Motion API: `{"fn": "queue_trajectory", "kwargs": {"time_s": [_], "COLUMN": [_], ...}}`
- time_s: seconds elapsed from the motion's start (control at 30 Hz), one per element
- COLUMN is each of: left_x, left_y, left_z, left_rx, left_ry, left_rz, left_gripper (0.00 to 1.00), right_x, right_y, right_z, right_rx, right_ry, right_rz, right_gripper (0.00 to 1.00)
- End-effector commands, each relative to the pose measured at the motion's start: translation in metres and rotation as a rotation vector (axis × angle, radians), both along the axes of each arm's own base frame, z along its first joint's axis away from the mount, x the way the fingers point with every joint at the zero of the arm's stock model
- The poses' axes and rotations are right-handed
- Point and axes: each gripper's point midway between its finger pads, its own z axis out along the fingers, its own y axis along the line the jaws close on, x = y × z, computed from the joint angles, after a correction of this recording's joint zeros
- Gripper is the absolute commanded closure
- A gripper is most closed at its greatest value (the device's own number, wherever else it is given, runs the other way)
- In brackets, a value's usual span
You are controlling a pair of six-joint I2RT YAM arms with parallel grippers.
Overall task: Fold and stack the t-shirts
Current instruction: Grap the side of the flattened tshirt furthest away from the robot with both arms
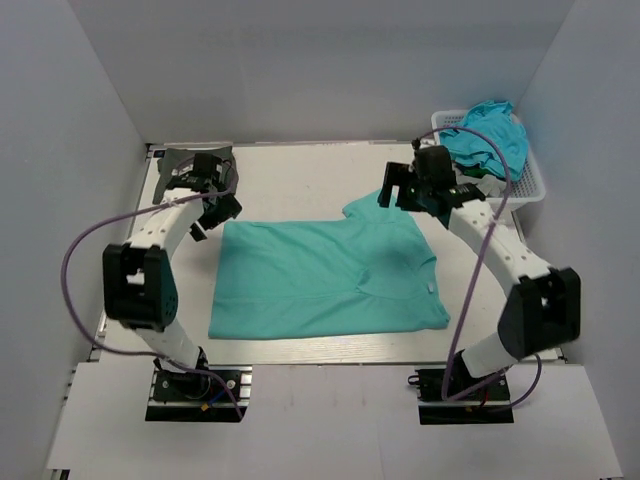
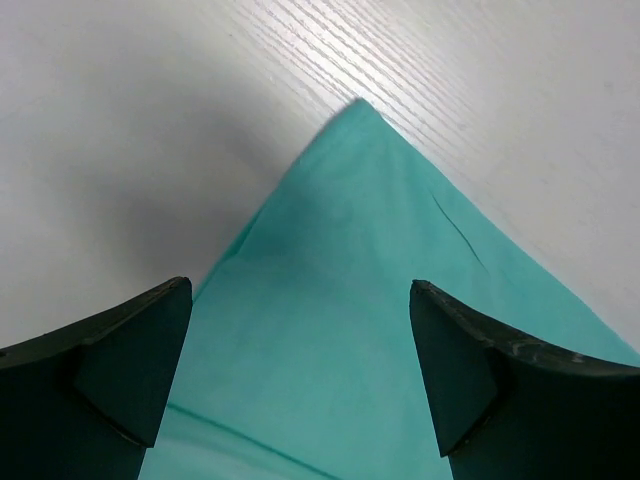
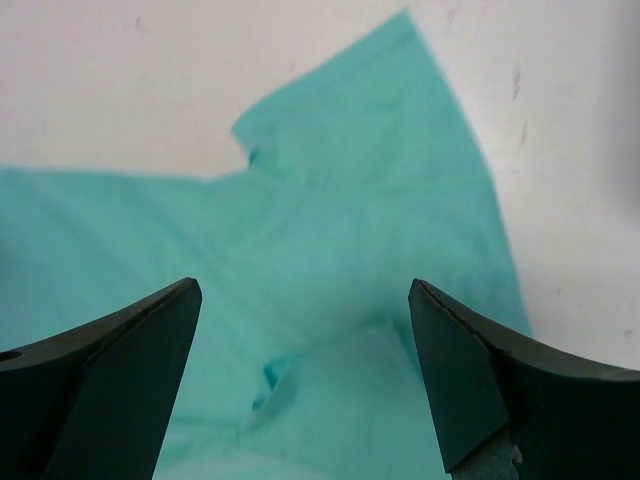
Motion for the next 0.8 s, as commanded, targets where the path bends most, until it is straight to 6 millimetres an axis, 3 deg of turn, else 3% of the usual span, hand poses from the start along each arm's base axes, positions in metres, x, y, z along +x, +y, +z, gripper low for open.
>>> {"fn": "queue_trajectory", "kwargs": {"time_s": [0.0, 0.03, 0.07, 0.1, 0.13, 0.17, 0.2, 0.23, 0.27, 0.33, 0.4, 0.47, 0.53, 0.6, 0.77], "left_x": [0.029, 0.042, 0.047, 0.052, 0.057, 0.063, 0.069, 0.075, 0.077, 0.083, 0.081, 0.074, 0.065, 0.053, 0.047], "left_y": [0.005, 0.003, 0.002, 0.004, 0.003, 0.003, 0.000, -0.001, -0.003, -0.005, -0.004, -0.007, -0.008, -0.009, -0.013], "left_z": [-0.014, -0.013, -0.017, -0.020, -0.028, -0.032, -0.035, -0.035, -0.050, -0.057, -0.073, -0.086, -0.101, -0.113, -0.121], "left_rx": [0.028, 0.033, 0.033, 0.041, 0.049, 0.048, 0.043, 0.043, 0.035, 0.034, 0.036, 0.020, 0.013, 0.002, -0.021], "left_ry": [0.010, -0.019, -0.019, -0.020, -0.009, -0.020, -0.026, -0.035, -0.003, 0.016, 0.060, 0.087, 0.107, 0.142, 0.141], "left_rz": [-0.029, -0.061, -0.061, -0.057, -0.070, -0.070, -0.092, -0.092, -0.098, -0.114, -0.114, -0.124, -0.128, -0.134, -0.144], "left_gripper": [0.00, 0.00, 0.00, 0.00, 0.00, 0.02, 0.05, 0.06, 0.07, 0.09, 0.12, 0.20, 0.36, 0.42, 0.59], "right_x": [0.051, 0.068, 0.070, 0.082, 0.092, 0.104, 0.108, 0.114, 0.125, 0.134, 0.142, 0.151, 0.157, 0.167, 0.181], "right_y": [-0.020, -0.020, -0.021, -0.019, -0.019, -0.014, -0.011, -0.011, -0.007, -0.008, -0.009, -0.012, -0.012, -0.012, -0.011], "right_z": [0.017, -0.003, -0.011, -0.001, -0.031, -0.019, -0.022, -0.045, -0.032, -0.044, -0.044, -0.049, -0.061, -0.070, -0.085], "right_rx": [-0.107, -0.139, -0.154, -0.143, -0.163, -0.144, -0.129, -0.138, -0.113, -0.114, -0.113, -0.109, -0.122, -0.125, -0.143], "right_ry": [-0.077, -0.028, 0.006, -0.007, 0.060, 0.037, 0.048, 0.092, 0.062, 0.078, 0.064, 0.053, 0.058, 0.056, 0.064], "right_rz": [-0.119, -0.122, -0.124, -0.127, -0.132, -0.127, -0.116, -0.117, -0.110, -0.116, -0.119, -0.122, -0.113, -0.114, -0.109], "right_gripper": [0.10, 0.10, 0.10, 0.10, 0.10, 0.10, 0.10, 0.10, 0.10, 0.10, 0.10, 0.10, 0.10, 0.10, 0.10]}}
